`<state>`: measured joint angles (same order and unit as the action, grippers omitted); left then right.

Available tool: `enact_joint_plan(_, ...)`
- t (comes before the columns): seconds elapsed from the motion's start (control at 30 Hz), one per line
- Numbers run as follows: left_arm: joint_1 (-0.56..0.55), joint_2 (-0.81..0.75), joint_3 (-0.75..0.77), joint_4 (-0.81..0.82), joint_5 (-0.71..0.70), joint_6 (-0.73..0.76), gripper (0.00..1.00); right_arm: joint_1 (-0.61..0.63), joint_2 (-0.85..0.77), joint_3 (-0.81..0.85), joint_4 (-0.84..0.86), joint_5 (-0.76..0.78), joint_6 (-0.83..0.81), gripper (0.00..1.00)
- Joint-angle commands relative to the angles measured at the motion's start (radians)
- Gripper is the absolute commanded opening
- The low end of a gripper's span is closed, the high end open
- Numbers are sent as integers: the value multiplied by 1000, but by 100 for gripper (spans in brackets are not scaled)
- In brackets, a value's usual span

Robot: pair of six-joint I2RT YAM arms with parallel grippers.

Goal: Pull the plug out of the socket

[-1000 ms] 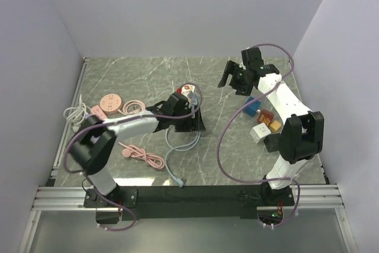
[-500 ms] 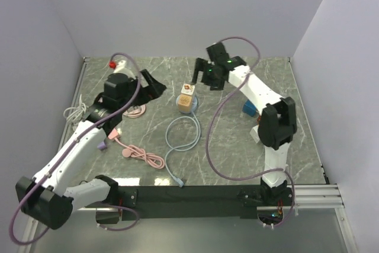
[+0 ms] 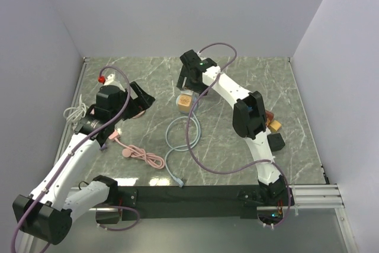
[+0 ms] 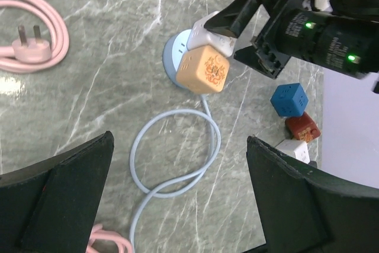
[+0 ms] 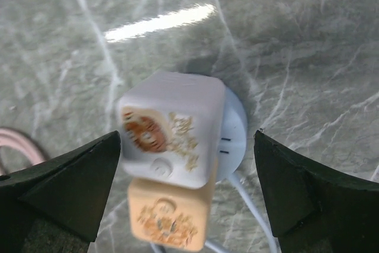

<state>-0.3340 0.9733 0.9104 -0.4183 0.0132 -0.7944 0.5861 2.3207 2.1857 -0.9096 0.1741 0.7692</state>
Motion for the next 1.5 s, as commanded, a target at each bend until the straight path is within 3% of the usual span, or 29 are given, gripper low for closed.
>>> enact_joint_plan(0.0,7,-50,-13,0,5,-14,99,-5,26,46,-58,48,62,100)
enact_joint_plan(0.07,12,-54,-21,-10,5,-9,99,-5,34,33,-37,27,62,99)
enact_joint_plan(0.17,18,-58,-33,-8,17,-6,99,-3,46,23,-12,-2,64,88)
enact_joint_plan(0.37,32,-59,-51,1,40,1,98,-8,25,-33,44,-83,50,56)
enact_joint_plan(0.47,38,-56,-64,12,56,15,98,-11,25,-58,48,-158,30,32)
enact_joint_plan(0.5,39,-47,-67,22,60,20,98,-12,22,-63,44,-169,9,10)
enact_joint_plan(0.53,41,-42,-71,30,74,24,98,-14,16,-72,41,-171,-5,1)
enact_joint_plan(0.73,47,63,-79,108,132,81,98,-40,-190,-306,208,-430,-162,0)
enact_joint_plan(0.87,47,165,-85,200,229,112,98,-61,-302,-346,190,-537,-269,0)
enact_joint_plan(1.1,46,291,-148,455,408,126,95,-78,-399,-457,268,-723,-248,0)
enact_joint_plan(1.47,12,372,-150,553,470,172,95,-75,-429,-468,278,-841,-268,0)
